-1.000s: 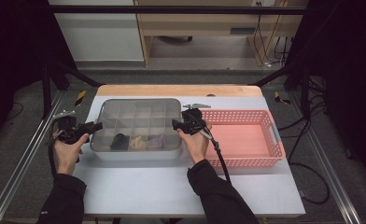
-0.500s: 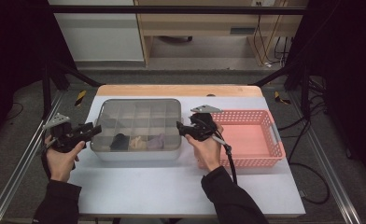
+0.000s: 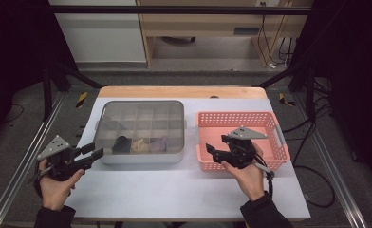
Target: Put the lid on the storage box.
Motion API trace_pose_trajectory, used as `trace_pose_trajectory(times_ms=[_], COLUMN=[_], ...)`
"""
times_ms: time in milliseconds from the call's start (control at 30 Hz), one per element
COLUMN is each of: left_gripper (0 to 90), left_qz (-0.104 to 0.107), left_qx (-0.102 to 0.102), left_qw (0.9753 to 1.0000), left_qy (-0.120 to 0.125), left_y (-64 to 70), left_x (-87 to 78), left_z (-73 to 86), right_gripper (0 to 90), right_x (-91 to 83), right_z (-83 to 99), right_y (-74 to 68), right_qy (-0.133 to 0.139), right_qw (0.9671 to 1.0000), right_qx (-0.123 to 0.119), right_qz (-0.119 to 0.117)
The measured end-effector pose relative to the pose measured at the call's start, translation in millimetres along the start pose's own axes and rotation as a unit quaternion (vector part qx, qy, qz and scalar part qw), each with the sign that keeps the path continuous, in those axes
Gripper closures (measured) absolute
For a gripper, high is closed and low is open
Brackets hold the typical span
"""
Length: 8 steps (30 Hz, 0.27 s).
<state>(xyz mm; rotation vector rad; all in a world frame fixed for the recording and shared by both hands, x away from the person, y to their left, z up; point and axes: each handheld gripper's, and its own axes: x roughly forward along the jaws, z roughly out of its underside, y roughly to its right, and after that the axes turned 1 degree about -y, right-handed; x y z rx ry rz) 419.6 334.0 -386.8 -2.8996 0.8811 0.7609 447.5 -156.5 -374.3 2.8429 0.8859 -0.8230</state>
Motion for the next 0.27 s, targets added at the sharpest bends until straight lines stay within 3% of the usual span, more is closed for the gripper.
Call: trace_pose_trajectory(times_ms=[267], left_gripper=[40.8], left_qz=[-0.019], left_qx=[-0.011], left_qw=[0.9995], left_qy=[-0.024], left_y=[-4.0], left_x=[-7.4], left_z=[21.9], right_gripper=[28.3], right_x=[-29.8], right_z=[31.3], right_y=[24.0], right_qy=[0.004], right_qw=[0.9997], right_qx=[0.017], right_qz=[0.018])
